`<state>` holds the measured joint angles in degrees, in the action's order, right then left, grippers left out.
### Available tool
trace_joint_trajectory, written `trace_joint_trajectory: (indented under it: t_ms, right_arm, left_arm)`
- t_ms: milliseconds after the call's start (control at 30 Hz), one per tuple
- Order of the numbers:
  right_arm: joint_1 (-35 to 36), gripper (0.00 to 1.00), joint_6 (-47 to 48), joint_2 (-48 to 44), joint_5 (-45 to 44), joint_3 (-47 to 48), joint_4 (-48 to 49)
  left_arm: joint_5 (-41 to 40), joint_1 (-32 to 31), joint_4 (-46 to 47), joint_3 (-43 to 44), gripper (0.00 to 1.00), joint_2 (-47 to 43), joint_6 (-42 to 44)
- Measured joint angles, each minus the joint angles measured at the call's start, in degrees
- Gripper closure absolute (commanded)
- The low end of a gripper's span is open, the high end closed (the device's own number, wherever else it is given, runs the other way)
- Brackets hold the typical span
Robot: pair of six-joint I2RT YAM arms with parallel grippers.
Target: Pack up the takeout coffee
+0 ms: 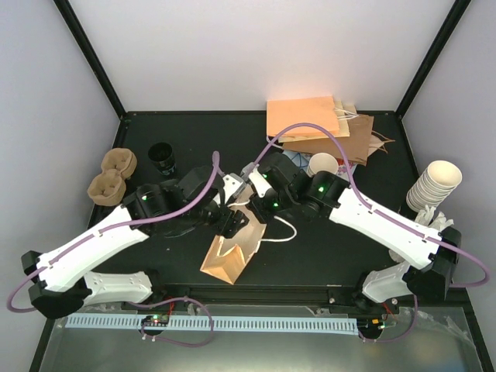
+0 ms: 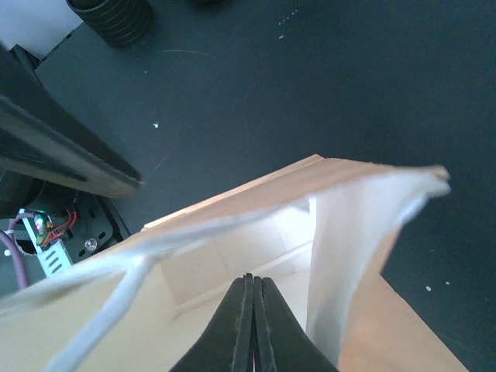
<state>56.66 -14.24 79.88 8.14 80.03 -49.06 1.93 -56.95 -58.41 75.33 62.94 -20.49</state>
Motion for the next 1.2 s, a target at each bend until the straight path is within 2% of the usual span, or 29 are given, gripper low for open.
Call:
trace_joint_trajectory:
  t_ms: [67,200,367,467,733,900,1033,1200]
  right_arm:
    - [0.00,0.95,-0.07,0.07,0.07,0.24,0.15]
    - [-0.17,0.94,-0.83,0.61,-0.13,0.96,-0.17]
    - [-0.15,0.92,-1.09,0.98,-0.81,2.80,-2.14]
    - [-0.07,0.92,-1.05,0.96,-1.36,4.13,-4.87]
    - [-0.04,0.91,-1.18,-1.92,-4.26,1.68,-11.34]
    - [-0.04,0.90,-1.57,-6.80,-5.60,-3.13,-10.84]
    - [-0.04,0.90,-2.51,-10.95,-6.27,-9.33,-6.84]
    - [-0.04,0.89,-4.42,-12.24,-7.08,-18.10,-0.46]
  left_arm:
    - [-1.55,0.00,-2.86,0.70,0.30,1.77,-0.98]
    - [-2.86,-0.02,-7.98,3.78,0.51,4.66,-2.45]
    - [-6.16,-0.17,-12.13,7.37,0.83,6.54,-3.06]
    - [-9.46,-0.17,-13.03,8.85,0.96,6.75,-2.54]
    - [-17.73,-0.17,-12.63,11.89,0.99,7.93,-0.42]
    - [-22.93,-0.17,-9.57,11.67,0.98,8.02,2.54]
    - [-25.57,-0.17,-2.12,7.50,0.98,6.73,7.45]
    - [-24.59,-0.17,8.52,-2.21,0.98,3.89,14.73]
